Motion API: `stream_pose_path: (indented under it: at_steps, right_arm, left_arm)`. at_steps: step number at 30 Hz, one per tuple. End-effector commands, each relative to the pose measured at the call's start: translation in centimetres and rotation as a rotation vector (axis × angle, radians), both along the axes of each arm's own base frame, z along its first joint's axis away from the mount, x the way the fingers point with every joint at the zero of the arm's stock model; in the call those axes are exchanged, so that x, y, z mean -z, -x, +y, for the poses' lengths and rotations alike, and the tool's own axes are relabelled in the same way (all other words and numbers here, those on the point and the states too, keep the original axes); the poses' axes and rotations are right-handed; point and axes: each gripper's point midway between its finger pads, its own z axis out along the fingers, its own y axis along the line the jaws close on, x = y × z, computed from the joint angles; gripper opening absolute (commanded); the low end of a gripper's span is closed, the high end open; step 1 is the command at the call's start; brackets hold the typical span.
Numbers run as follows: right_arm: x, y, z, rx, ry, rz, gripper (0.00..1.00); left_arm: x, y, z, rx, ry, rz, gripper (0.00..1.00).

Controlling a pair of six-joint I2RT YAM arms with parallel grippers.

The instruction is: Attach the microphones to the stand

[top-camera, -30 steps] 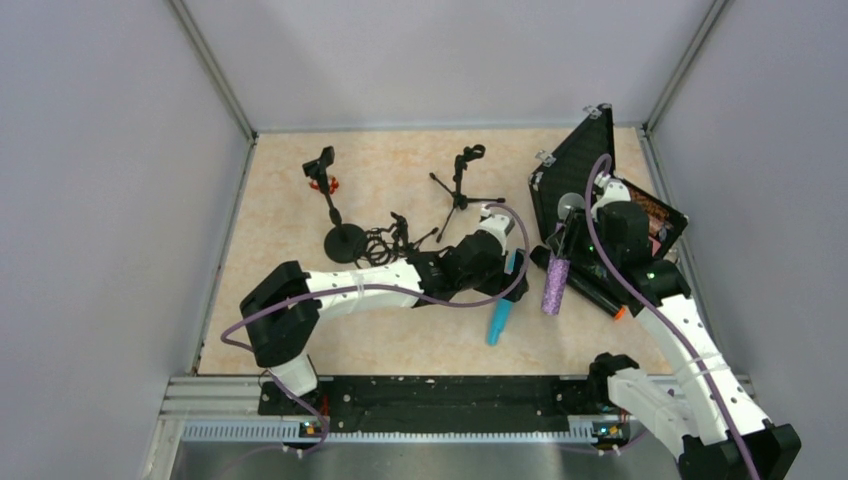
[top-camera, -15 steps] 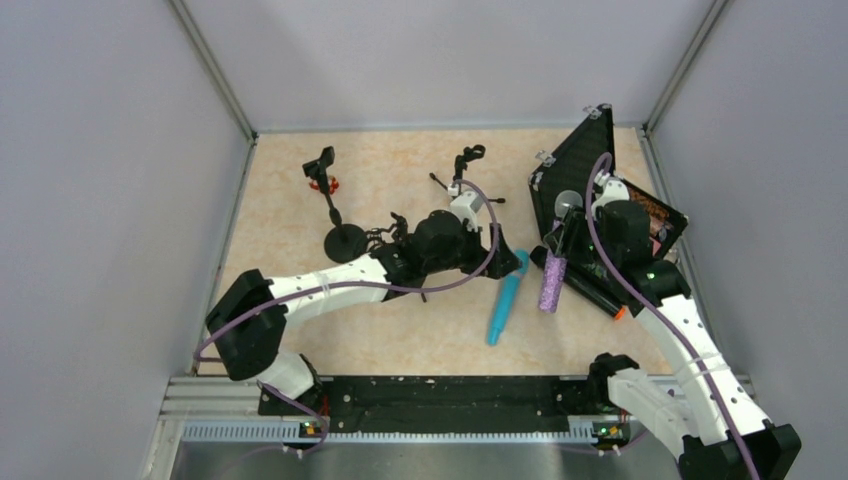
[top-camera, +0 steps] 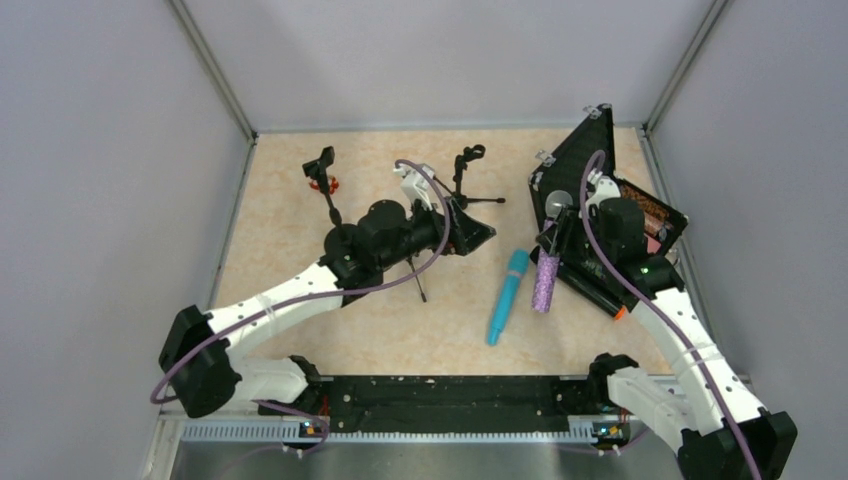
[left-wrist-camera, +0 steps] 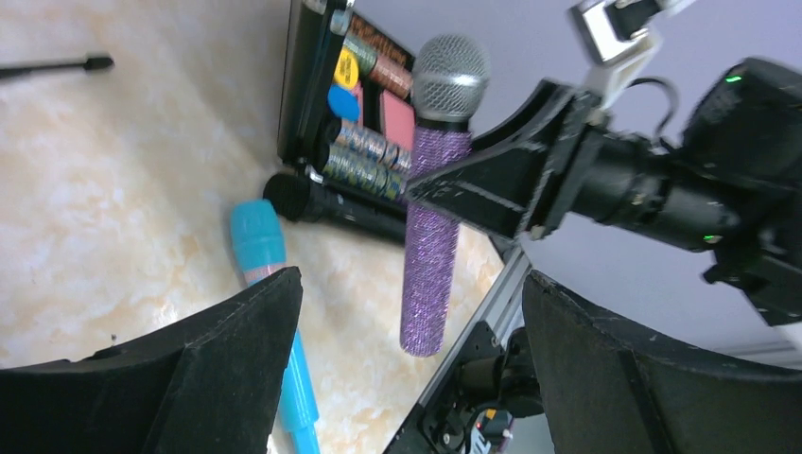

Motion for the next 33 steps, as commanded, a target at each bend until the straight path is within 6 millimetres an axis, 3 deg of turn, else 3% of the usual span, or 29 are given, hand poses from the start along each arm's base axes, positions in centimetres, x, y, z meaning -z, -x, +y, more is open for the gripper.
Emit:
stream_pose_path:
  at_steps: [1,8,19,33]
  right_arm:
    - [-1.8,-1.2,0.9,-0.025,-0.058,-0.069,0.0]
    - [-1.8,-1.4,1.2,-0.03,-0.069,-0.067,0.0]
    - [-1.9,-1.6,1.7,-0.052,-0.086,-0.067,0.0]
    - [-2.1,-2.0,2.5,-0.075,-0.123,-0.058,0.0]
  left_arm:
    - [-4.0,-1.7,3.6,-0.165,-0.016,-0.125,0.89]
    - [-6.1,-2.7,9.6,-0.398,-0.125,-0.23,0.88]
    - [-5.1,-3.3,18.7,-0.659,-0.557,-0.279,0.87]
    - [-1.8,-0.9,25.1,-0.736,-0.751,-0.187,0.88]
